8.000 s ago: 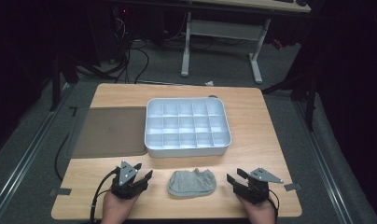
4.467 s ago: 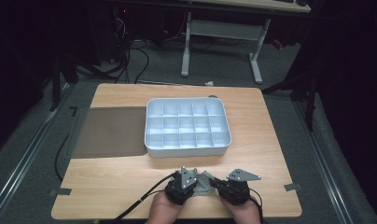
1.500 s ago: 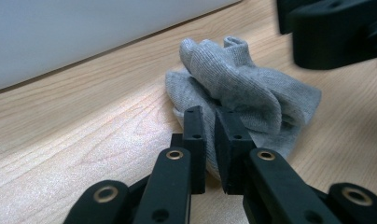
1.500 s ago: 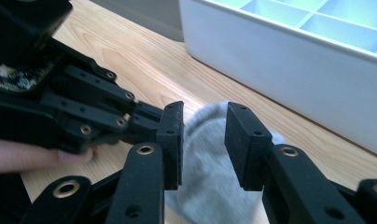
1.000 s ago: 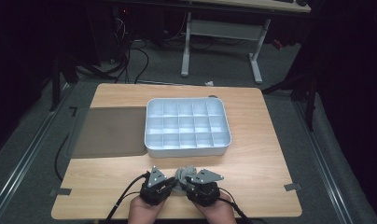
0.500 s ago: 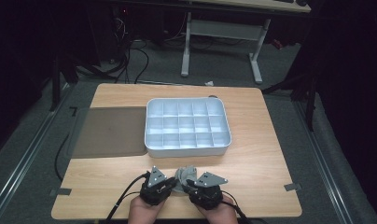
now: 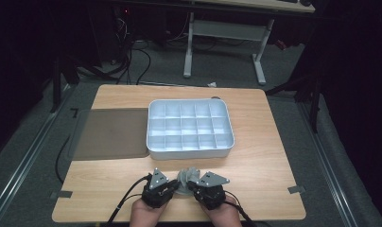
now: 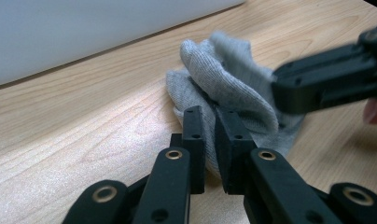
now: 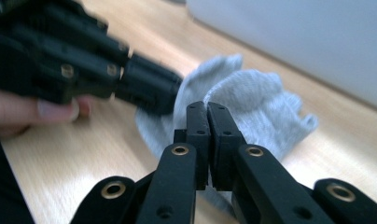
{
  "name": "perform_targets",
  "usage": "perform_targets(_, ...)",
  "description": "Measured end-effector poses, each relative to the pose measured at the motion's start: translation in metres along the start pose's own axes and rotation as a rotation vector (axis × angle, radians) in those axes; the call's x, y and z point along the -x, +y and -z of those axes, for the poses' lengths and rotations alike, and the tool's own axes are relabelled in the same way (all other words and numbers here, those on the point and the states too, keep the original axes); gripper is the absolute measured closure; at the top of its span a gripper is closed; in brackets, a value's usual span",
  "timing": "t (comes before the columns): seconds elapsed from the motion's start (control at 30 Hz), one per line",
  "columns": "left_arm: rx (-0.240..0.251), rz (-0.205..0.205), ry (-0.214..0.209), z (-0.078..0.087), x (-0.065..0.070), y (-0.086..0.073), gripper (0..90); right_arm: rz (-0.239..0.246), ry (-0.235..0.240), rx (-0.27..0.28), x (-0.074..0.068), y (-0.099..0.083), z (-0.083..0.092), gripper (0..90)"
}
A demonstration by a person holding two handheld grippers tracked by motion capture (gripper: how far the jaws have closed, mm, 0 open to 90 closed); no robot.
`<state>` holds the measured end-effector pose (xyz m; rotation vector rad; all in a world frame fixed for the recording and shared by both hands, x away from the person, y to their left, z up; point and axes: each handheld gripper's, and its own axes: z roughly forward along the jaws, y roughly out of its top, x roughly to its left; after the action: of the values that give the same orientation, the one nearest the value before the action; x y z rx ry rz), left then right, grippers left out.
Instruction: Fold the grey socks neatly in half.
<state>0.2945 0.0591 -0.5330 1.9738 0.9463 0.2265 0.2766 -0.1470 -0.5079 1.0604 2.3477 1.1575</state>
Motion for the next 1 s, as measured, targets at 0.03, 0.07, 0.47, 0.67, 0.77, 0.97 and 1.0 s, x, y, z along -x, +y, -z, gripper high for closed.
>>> perform_targets(0.03, 0.000, 0.000, 0.000, 0.000, 0.000, 0.000, 82.5, 0.000, 0.000, 0.000, 0.000, 0.000, 0.000, 89.4)
perform_targets(0.07, -0.001, 0.000, 0.000, 0.000, 0.000, 0.000, 82.6, -0.002, -0.004, 0.012, 0.000, 0.001, 0.000, 89.3)
perform_targets(0.47, -0.012, 0.002, -0.018, 0.000, 0.000, 0.000, 82.9, 0.044, 0.092, -0.023, -0.012, 0.003, -0.012, 89.2)
perform_targets(0.67, -0.013, 0.005, -0.022, 0.000, 0.000, -0.001, 83.0, 0.045, 0.103, 0.003, -0.016, 0.000, -0.007, 89.2)
perform_targets(0.77, -0.018, 0.001, -0.020, -0.001, 0.001, 0.000, 83.3, 0.051, 0.117, -0.002, -0.019, -0.001, -0.007, 89.2)
perform_targets(0.97, -0.052, 0.020, -0.053, 0.004, -0.005, 0.001, 83.1, 0.047, 0.123, -0.030, -0.018, -0.006, -0.014, 89.1)
perform_targets(1.0, -0.053, 0.018, -0.051, 0.005, -0.005, 0.000, 83.0, 0.047, 0.122, -0.035, -0.018, -0.007, -0.015, 89.1)
